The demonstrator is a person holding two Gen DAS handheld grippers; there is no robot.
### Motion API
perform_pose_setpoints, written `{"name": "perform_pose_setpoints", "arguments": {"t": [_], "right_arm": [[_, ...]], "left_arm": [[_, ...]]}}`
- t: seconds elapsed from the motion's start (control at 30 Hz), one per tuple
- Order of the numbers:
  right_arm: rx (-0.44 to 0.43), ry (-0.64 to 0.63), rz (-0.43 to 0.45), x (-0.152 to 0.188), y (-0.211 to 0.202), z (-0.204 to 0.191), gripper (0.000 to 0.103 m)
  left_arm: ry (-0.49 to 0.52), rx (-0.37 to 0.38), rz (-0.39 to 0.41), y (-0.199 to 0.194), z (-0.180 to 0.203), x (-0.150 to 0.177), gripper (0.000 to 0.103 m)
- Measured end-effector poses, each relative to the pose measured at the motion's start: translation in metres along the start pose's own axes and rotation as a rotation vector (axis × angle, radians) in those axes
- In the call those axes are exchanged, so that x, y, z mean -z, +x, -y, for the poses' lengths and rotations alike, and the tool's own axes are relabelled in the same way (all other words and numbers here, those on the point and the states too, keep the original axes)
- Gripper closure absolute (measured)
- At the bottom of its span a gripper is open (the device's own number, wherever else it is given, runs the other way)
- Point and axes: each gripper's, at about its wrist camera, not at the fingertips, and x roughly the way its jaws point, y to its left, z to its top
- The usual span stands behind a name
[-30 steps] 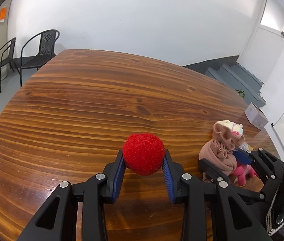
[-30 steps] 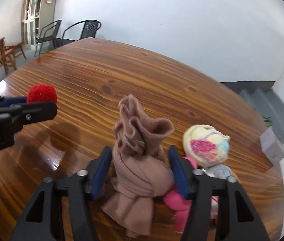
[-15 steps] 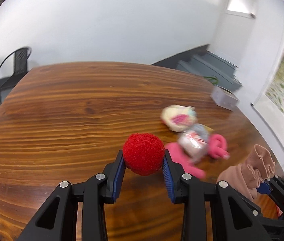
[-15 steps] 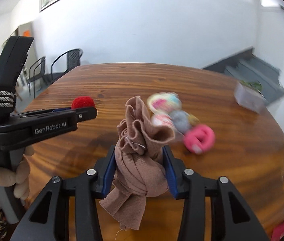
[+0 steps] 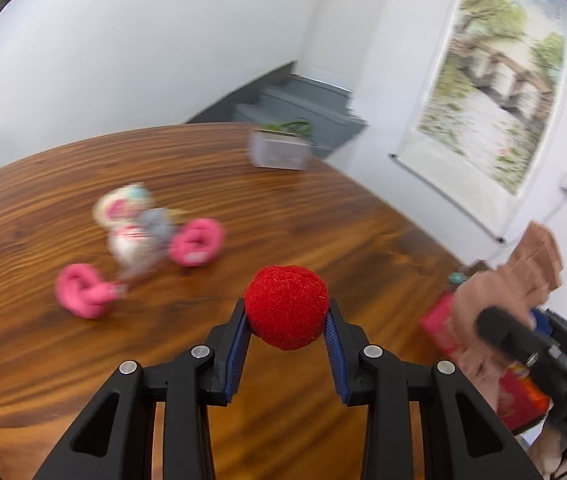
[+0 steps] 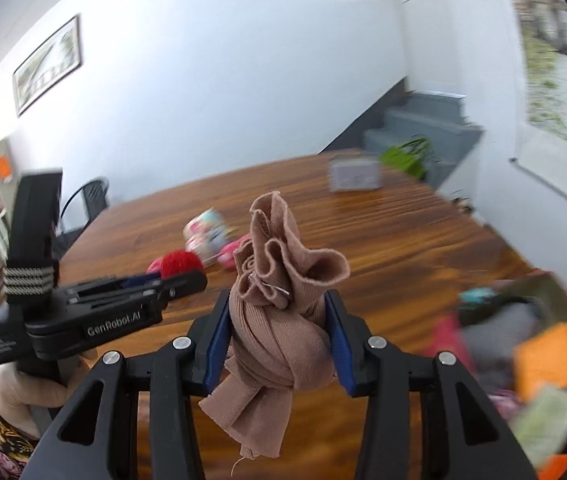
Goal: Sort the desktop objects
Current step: 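Carry the red ball and beige stocking to the green box and release both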
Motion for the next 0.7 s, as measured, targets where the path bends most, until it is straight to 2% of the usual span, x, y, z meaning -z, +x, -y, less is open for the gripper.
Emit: {"name": "perform_pose_setpoints", "arguments": {"t": [0.13,0.37,0.47,0.57,0.7], "right_arm": [[0.136,0.041,0.073,-0.005,-0.045,0.049,0.055],[0.312,0.162,0.097,0.009,-0.091,0.13,0.055],[0.336,0.201,0.086,0.011,-0.092,0.153,0.055],[0.338,0.198,0.068,0.004,-0.085,0.165,0.055],[0.323,0.165,0.042,-0.009,-0.076,0.172,0.055]], "left_arm": [[0.068,0.098,-0.03,0.016,0.06,-0.003,0.066],[0.18,0.207,-0.074,0.042,0.148,-0.007,0.066],[0.189,0.257,-0.096,0.059,0.173,-0.011,0.065],[0.198,0.252,-0.151,0.076,0.186,-0.009,0.053],[0.203,0.236,-0.216,0.097,0.198,-0.005,0.053]]}}
